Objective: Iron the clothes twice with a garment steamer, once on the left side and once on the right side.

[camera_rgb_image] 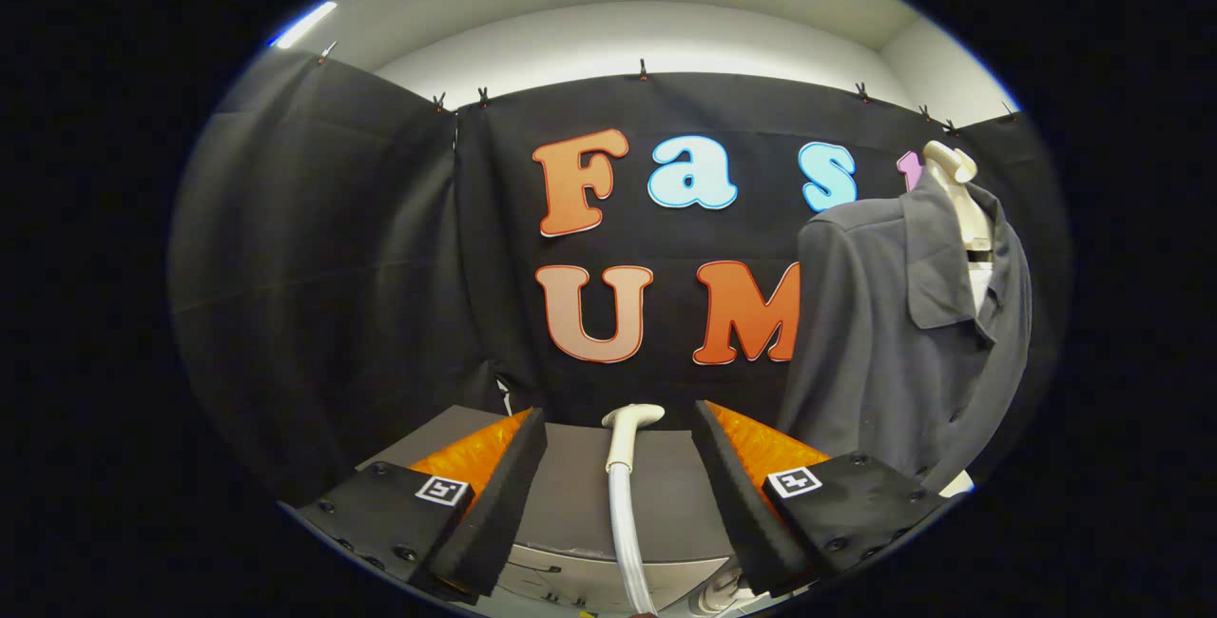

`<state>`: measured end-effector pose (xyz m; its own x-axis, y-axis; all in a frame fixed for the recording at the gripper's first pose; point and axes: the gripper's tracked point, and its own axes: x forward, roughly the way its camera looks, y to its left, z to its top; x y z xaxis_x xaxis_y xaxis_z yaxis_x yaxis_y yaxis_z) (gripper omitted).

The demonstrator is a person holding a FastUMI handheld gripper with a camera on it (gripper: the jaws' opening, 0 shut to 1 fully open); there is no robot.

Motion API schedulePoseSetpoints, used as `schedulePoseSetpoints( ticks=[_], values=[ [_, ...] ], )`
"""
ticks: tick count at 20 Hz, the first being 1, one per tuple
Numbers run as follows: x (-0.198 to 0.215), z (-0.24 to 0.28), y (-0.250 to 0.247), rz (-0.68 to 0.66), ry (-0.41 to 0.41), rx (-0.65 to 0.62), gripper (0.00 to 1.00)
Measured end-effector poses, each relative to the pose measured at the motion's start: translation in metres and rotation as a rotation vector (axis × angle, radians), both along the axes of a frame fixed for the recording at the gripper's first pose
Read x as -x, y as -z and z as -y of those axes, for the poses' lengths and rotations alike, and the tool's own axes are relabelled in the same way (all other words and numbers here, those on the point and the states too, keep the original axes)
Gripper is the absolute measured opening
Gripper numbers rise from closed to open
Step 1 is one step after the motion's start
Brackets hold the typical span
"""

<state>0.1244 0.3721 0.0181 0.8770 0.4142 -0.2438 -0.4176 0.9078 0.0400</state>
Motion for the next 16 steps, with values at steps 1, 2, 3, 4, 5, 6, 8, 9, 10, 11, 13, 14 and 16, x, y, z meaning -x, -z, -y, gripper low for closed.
schedulePoseSetpoints(
  ticks=[1, 2, 3, 4, 5, 6, 8, 9, 10, 11, 13, 14, 16],
  values=[
    [-0.008, -0.012, 0.007, -0.020, -0.005, 0.018, 0.99],
    [-0.018, -0.024, 0.012, -0.046, -0.007, 0.026, 0.99],
    [-0.028, -0.032, 0.018, -0.065, -0.006, 0.040, 0.99],
    [-0.044, -0.038, 0.024, -0.079, 0.007, 0.057, 0.98],
    [-0.058, -0.041, 0.030, -0.090, 0.020, 0.087, 0.97],
    [-0.070, -0.045, 0.037, -0.101, 0.031, 0.117, 0.98],
    [-0.095, -0.057, 0.057, -0.152, 0.045, 0.152, 0.98],
    [-0.107, -0.060, 0.065, -0.176, 0.054, 0.167, 0.98],
    [-0.120, -0.063, 0.074, -0.200, 0.069, 0.185, 0.98],
    [-0.131, -0.067, 0.084, -0.227, 0.075, 0.200, 0.99],
    [-0.151, -0.079, 0.104, -0.278, 0.078, 0.230, 0.98],
    [-0.163, -0.083, 0.113, -0.297, 0.081, 0.255, 0.98],
    [-0.184, -0.086, 0.138, -0.333, 0.088, 0.318, 0.99]
  ],
)
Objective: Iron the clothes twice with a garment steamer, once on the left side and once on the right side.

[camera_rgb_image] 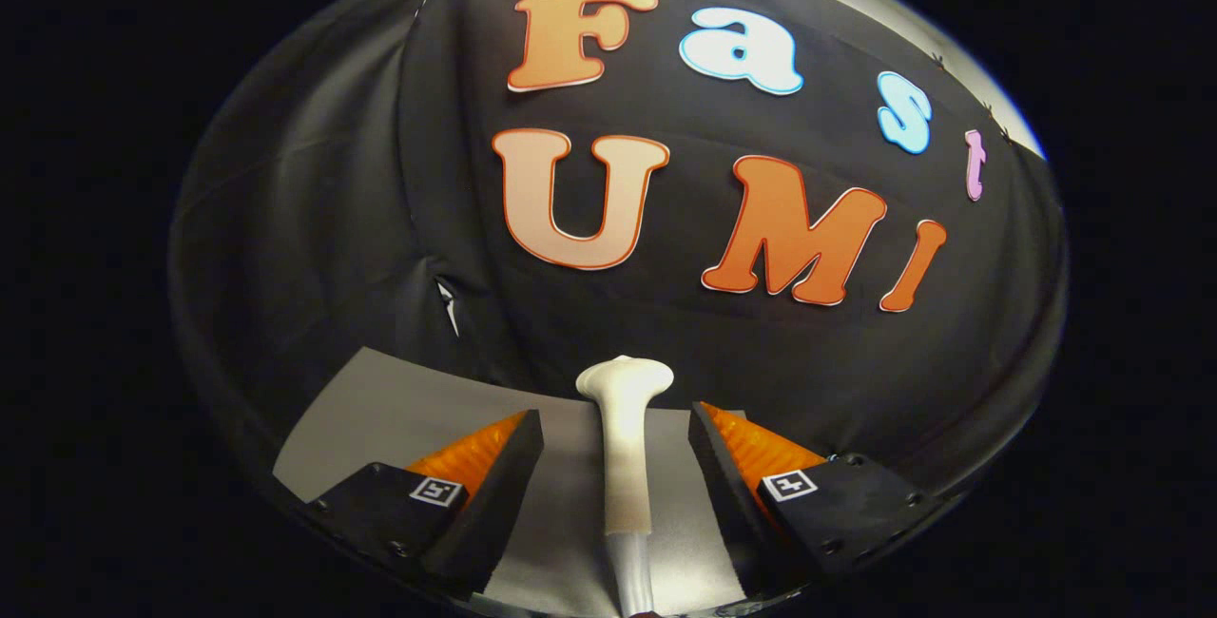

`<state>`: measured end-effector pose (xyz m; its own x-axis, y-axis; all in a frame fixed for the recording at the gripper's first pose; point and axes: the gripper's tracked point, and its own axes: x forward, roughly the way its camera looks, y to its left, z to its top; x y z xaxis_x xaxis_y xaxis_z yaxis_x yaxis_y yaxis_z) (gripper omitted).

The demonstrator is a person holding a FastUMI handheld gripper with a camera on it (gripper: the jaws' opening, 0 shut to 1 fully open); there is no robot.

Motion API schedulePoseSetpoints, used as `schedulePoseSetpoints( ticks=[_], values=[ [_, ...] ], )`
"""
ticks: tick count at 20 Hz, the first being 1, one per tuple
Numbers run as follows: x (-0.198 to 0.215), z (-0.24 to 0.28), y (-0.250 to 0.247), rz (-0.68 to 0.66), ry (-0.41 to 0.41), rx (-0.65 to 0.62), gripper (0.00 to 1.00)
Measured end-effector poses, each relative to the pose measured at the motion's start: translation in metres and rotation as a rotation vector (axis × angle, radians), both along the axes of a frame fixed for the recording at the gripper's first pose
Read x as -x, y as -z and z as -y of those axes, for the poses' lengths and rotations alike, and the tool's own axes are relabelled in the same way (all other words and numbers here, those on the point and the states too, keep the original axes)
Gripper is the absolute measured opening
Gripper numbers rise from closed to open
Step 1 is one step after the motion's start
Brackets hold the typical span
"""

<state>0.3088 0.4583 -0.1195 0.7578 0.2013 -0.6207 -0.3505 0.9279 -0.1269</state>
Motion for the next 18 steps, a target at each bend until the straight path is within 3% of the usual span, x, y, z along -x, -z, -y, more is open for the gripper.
schedulePoseSetpoints(
  ticks=[7, 11, 15, 17, 18],
  values=[
    [-0.047, 0.002, 0.076, -0.185, 0.052, 0.075, 1.00],
    [-0.050, 0.001, 0.107, -0.277, 0.058, 0.065, 0.99],
    [-0.054, 0.008, 0.130, -0.351, 0.105, 0.038, 0.79],
    [-0.056, 0.008, 0.133, -0.359, 0.108, 0.033, 0.59],
    [-0.054, 0.010, 0.129, -0.358, 0.108, 0.031, 0.54]
  ],
)
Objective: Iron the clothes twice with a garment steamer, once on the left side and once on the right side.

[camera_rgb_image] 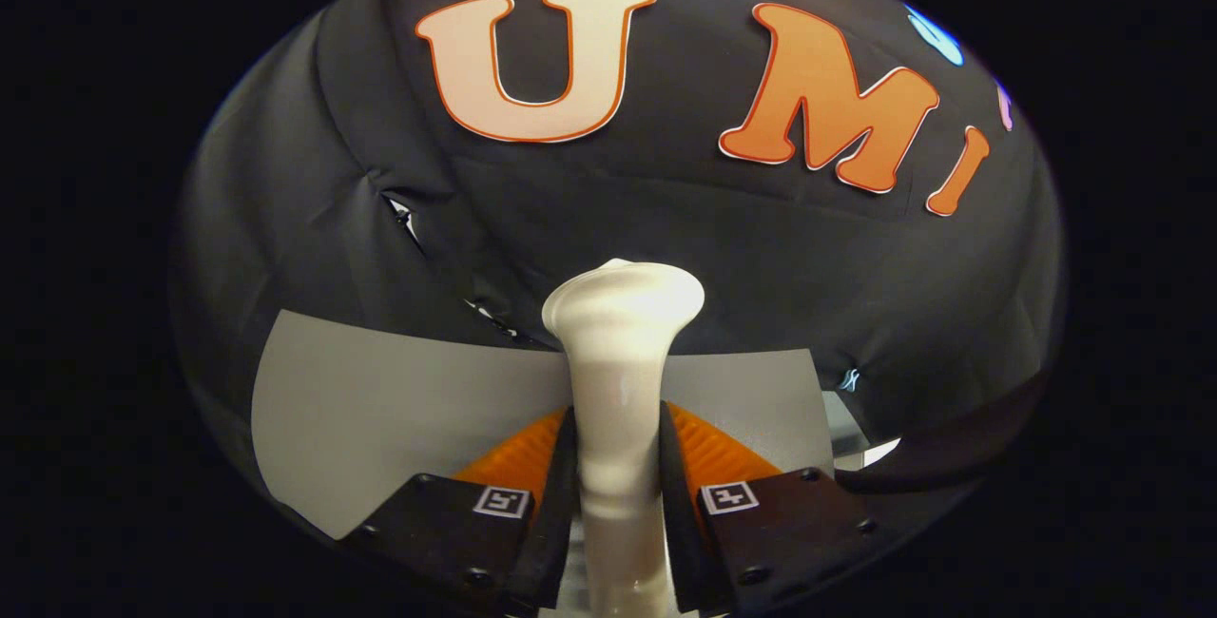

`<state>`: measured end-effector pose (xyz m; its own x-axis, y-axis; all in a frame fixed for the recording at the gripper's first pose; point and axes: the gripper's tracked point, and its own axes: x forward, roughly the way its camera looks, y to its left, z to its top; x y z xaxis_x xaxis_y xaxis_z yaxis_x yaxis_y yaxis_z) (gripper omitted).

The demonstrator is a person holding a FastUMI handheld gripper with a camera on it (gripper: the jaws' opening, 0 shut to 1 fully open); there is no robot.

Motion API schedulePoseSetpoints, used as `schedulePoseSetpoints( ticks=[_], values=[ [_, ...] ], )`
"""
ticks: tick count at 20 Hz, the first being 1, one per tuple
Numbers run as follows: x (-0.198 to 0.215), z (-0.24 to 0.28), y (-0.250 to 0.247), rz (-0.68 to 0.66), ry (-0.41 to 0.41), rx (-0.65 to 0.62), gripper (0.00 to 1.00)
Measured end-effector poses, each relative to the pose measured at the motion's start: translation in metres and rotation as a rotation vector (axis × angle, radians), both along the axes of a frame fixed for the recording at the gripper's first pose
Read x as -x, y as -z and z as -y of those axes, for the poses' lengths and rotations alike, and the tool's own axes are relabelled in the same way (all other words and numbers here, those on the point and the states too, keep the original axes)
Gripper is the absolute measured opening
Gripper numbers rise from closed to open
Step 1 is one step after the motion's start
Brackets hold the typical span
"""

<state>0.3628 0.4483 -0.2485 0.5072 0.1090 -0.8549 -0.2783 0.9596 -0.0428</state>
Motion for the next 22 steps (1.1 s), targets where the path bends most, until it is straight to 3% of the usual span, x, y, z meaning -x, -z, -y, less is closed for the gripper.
schedulePoseSetpoints(
  ticks=[5, 8, 14, 18, 22],
  values=[
    [0.000, -0.005, -0.024, 0.061, -0.017, -0.063, 0.38],
    [0.006, 0.000, -0.046, 0.112, -0.024, -0.103, 0.34],
    [0.029, 0.020, -0.110, 0.258, -0.014, -0.209, 0.33],
    [0.063, 0.036, -0.131, 0.303, -0.017, -0.286, 0.33],
    [0.095, 0.068, -0.160, 0.441, -0.017, -0.316, 0.33]
  ],
)
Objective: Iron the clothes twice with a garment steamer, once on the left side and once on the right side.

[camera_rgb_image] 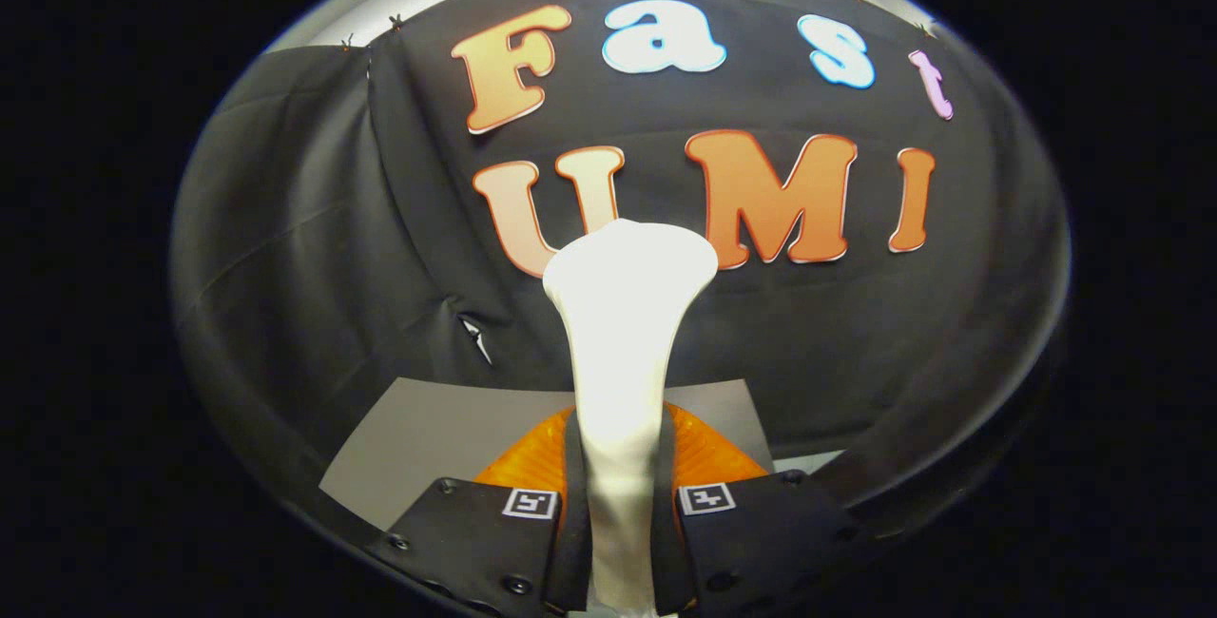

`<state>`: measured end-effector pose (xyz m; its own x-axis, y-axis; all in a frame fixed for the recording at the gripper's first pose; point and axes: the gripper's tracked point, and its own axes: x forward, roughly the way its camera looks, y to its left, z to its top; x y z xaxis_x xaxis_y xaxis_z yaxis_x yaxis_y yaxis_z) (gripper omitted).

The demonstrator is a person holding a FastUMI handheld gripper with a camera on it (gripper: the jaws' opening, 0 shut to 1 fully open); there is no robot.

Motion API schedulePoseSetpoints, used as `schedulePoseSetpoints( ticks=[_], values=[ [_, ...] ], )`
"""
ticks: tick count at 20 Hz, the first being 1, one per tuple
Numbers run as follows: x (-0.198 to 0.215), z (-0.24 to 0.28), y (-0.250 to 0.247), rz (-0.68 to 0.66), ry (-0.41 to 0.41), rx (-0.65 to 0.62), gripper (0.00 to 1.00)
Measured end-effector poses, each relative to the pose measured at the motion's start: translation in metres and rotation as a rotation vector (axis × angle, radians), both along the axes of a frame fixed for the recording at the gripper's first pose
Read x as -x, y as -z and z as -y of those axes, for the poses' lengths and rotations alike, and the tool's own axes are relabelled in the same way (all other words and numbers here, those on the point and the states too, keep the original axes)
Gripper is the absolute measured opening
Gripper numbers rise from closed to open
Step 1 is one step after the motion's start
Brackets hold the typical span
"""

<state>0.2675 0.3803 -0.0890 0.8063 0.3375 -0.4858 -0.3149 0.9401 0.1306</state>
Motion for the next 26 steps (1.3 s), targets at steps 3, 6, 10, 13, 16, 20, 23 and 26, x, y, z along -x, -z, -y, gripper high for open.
schedulePoseSetpoints(
  ticks=[3, 6, 10, 13, 16, 20, 23, 26],
  values=[
    [0.031, 0.019, -0.022, 0.096, 0.005, -0.020, 0.33],
    [0.065, 0.035, -0.044, 0.164, -0.001, -0.047, 0.33],
    [0.108, 0.064, -0.079, 0.263, -0.010, -0.056, 0.33],
    [0.128, 0.093, -0.096, 0.314, 0.010, -0.060, 0.32],
    [0.141, 0.127, -0.117, 0.352, 0.041, -0.057, 0.32],
    [0.145, 0.181, -0.127, 0.380, 0.109, -0.053, 0.32],
    [0.138, 0.220, -0.125, 0.384, 0.165, -0.048, 0.32],
    [0.130, 0.252, -0.119, 0.386, 0.197, -0.030, 0.32]
  ],
)
